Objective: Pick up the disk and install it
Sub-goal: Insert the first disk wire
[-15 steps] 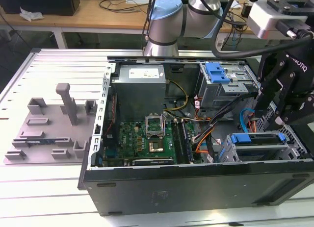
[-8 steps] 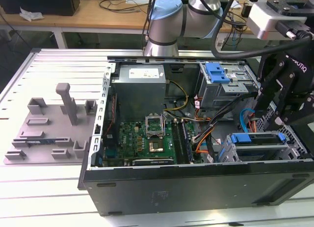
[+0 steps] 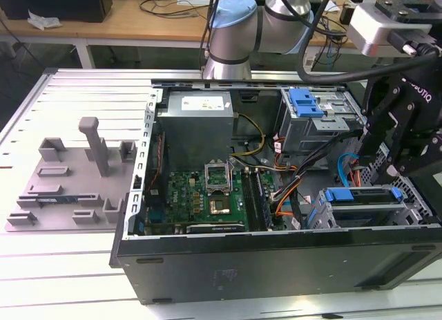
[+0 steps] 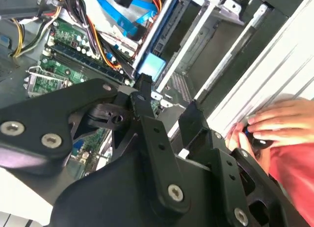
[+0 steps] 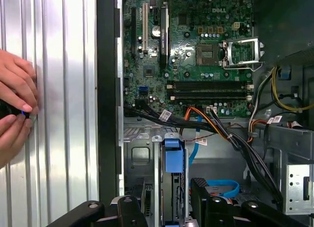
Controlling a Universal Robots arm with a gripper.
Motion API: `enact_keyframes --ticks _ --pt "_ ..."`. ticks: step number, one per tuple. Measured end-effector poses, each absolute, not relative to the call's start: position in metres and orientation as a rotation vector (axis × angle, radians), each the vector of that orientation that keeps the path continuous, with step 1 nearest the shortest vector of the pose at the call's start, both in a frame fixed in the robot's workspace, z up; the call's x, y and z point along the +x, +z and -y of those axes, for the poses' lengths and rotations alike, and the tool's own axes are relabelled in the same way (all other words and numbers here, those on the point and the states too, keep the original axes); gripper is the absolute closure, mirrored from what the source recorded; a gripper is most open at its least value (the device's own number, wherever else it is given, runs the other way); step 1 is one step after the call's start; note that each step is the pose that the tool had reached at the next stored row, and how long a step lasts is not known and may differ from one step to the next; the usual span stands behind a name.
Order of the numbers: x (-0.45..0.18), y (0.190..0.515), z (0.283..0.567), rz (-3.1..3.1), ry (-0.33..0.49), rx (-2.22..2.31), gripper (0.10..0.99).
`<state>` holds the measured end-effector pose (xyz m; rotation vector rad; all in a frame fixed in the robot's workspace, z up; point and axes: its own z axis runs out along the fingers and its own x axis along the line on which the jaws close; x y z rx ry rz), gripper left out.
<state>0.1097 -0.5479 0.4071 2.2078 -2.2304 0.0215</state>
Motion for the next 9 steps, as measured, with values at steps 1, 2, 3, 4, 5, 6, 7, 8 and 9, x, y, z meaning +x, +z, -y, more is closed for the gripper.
enact_keyframes --ticks 1,2,3,4,5,6,7,8,9 --pt "0.110 0.407 0.534 2.215 0.054 2.193 0.584" --pt "0.110 0.407 0.525 2.203 0.081 2.181 0.584" --pt "0.110 0.407 0.519 2.190 0.105 2.169 0.584" --pt "0.110 0.407 0.516 2.180 0.126 2.159 0.584" --pt "0.110 0.407 0.512 2.167 0.152 2.146 0.584" --pt "0.110 0.407 0.508 2.150 0.199 2.128 0.584" --pt "0.110 0.407 0.508 2.155 0.223 2.119 0.584" --pt "0.110 0.407 0.508 2.164 0.239 2.112 0.584" --pt "0.110 0.407 0.508 2.172 0.253 2.105 0.584"
